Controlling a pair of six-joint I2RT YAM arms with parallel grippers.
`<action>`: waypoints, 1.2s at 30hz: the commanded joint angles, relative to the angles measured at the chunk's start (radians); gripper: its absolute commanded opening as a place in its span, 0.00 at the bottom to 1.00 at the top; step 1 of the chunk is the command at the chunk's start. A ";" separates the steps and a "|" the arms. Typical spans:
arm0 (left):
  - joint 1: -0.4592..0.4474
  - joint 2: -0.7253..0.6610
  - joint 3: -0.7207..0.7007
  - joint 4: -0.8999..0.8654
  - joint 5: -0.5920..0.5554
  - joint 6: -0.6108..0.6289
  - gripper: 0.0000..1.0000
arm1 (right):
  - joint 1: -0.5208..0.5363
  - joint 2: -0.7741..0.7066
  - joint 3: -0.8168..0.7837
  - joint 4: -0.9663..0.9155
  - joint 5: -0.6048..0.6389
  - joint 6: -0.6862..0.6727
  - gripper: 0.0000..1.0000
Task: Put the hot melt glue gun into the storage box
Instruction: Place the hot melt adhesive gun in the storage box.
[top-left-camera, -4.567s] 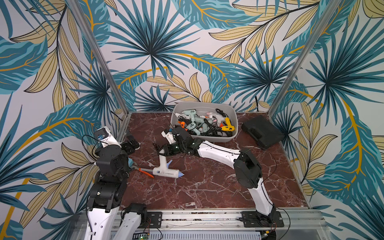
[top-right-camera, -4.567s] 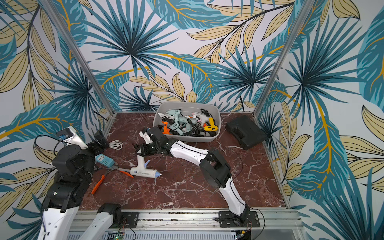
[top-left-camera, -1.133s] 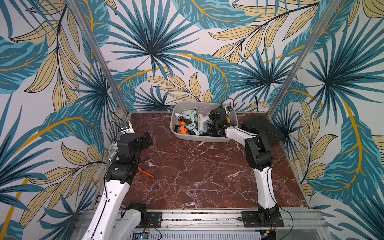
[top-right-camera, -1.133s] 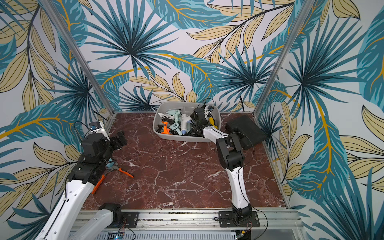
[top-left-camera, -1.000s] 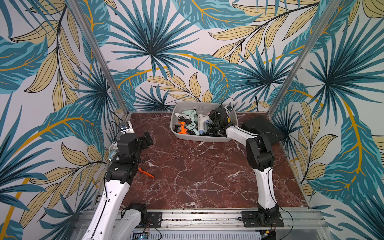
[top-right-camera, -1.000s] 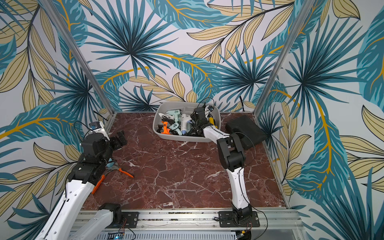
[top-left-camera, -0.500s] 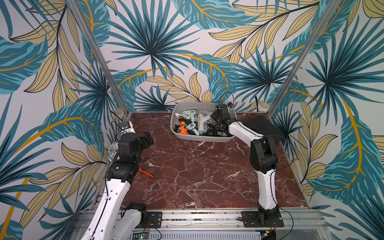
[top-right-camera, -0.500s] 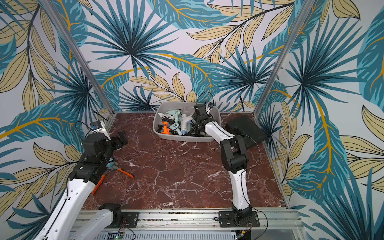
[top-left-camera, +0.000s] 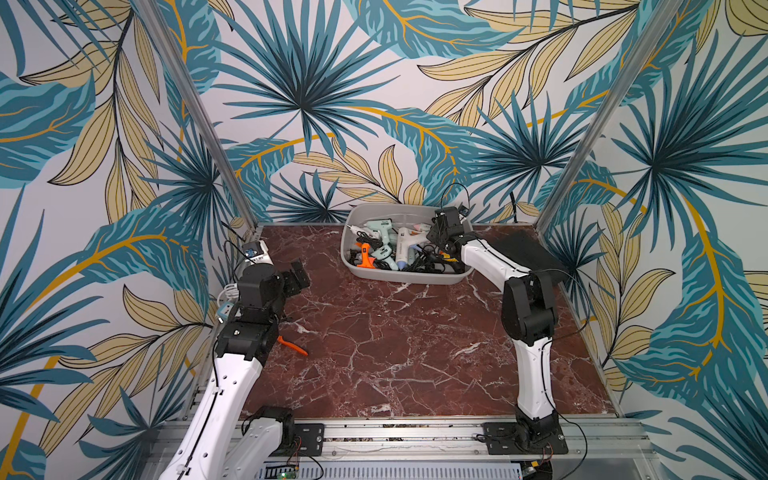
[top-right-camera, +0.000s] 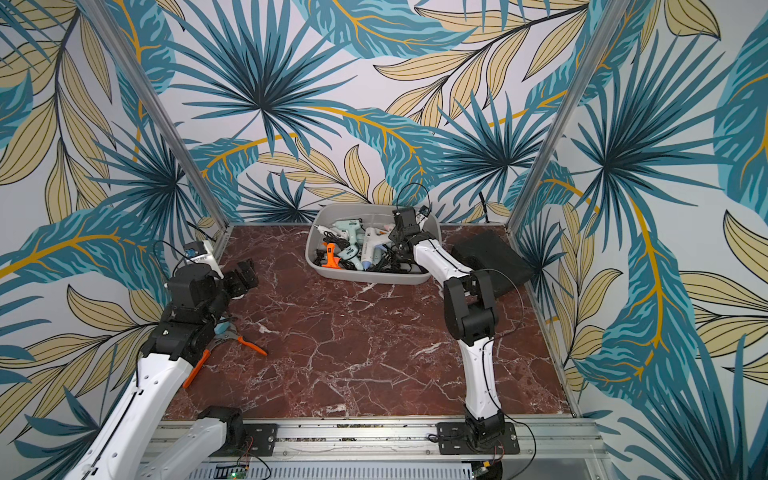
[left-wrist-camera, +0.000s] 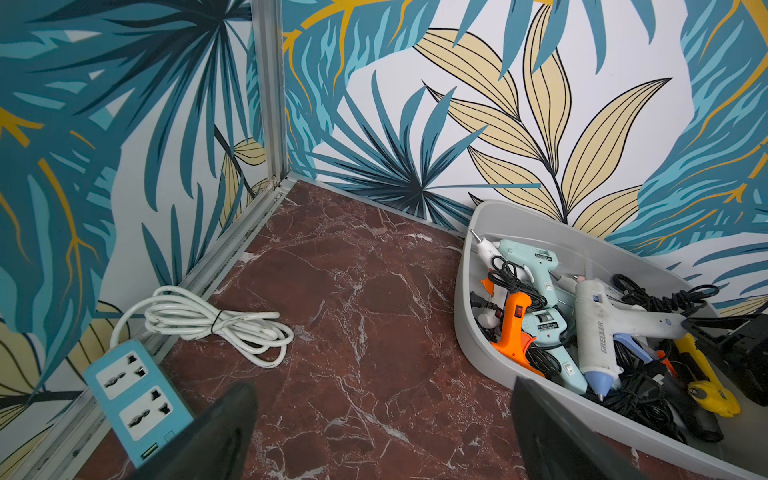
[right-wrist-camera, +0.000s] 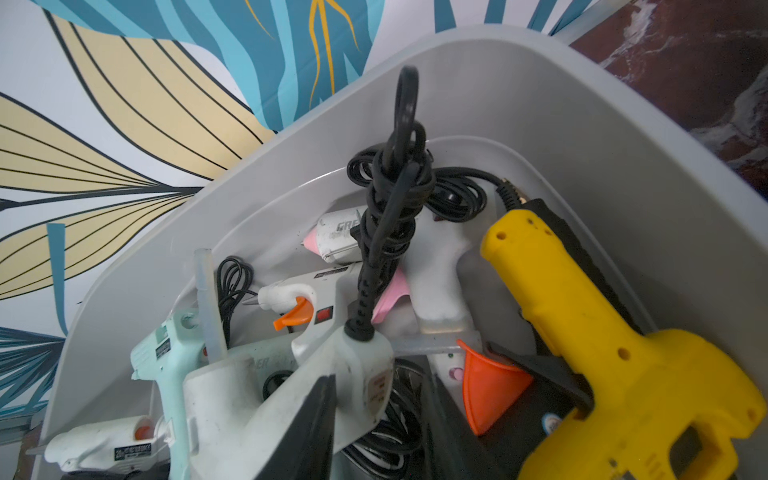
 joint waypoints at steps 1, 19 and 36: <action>0.007 0.000 -0.019 0.025 0.012 -0.006 1.00 | 0.000 0.043 -0.046 -0.084 -0.028 -0.011 0.34; 0.007 0.010 -0.030 0.045 0.022 -0.017 1.00 | 0.009 -0.039 -0.102 -0.088 -0.068 -0.095 0.34; 0.007 0.006 -0.052 0.130 0.000 0.033 1.00 | 0.009 -0.373 -0.175 -0.187 0.113 -0.287 0.52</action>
